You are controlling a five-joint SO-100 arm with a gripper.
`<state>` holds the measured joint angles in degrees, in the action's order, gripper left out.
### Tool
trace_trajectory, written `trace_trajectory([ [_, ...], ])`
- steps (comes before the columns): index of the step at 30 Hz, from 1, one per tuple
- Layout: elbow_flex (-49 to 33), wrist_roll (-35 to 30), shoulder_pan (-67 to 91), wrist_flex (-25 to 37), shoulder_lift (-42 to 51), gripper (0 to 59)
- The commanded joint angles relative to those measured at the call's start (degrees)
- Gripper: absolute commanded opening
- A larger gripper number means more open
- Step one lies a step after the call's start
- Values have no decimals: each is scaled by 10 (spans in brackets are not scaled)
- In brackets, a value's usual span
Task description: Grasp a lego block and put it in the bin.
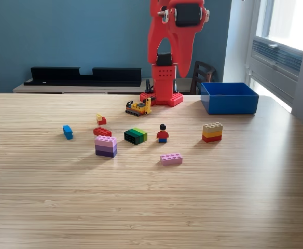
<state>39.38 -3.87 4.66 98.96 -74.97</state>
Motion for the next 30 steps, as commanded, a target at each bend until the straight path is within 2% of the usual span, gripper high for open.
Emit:
trace_trajectory([
  [1, 4, -10, -47, -23, -13, 0],
  [3, 45, -11, -77, -50, -18, 0],
  [5, 144, -4, -108, -120, -20, 0],
  [6, 164, -1, -130, -137, -21, 0],
  [17, 286, 33, -297, -305, -22, 1],
  [21, 306, 55, -313, -324, -22, 157],
  [22, 310, 61, -315, -324, -21, 180],
  [30, 367, 105, -298, -324, -20, 251],
])
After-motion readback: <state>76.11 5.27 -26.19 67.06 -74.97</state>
